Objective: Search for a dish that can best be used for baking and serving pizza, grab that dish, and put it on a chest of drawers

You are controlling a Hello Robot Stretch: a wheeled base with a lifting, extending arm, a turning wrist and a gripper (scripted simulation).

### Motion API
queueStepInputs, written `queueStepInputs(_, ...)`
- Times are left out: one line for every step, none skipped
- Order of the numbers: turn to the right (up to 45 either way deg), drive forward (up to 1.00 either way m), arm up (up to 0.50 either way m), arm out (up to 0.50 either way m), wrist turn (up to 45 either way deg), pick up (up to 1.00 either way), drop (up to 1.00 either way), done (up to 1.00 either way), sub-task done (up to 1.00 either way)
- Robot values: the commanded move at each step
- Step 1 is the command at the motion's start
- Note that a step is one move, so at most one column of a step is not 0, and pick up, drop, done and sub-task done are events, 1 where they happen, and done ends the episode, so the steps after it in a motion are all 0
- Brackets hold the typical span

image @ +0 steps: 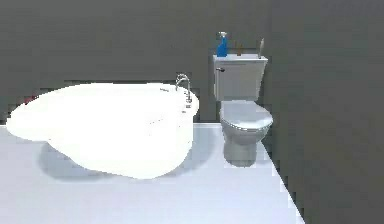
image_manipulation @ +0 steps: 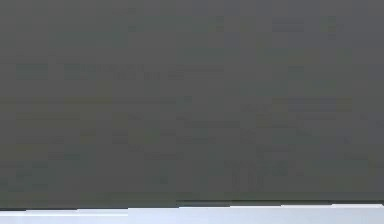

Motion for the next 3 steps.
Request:
queueStepInputs(-45.0, 0.0, 0.0, 0.0, 0.0, 0.0, 0.0, 0.0, 0.0)
queueStepInputs(-45.0, 0.0, 0.0, 0.0, 0.0, 0.0, 0.0, 0.0, 0.0)
queueStepInputs(-9.0, 0.0, 0.0, 0.0, 0.0, 0.0, 0.0, 0.0, 0.0)
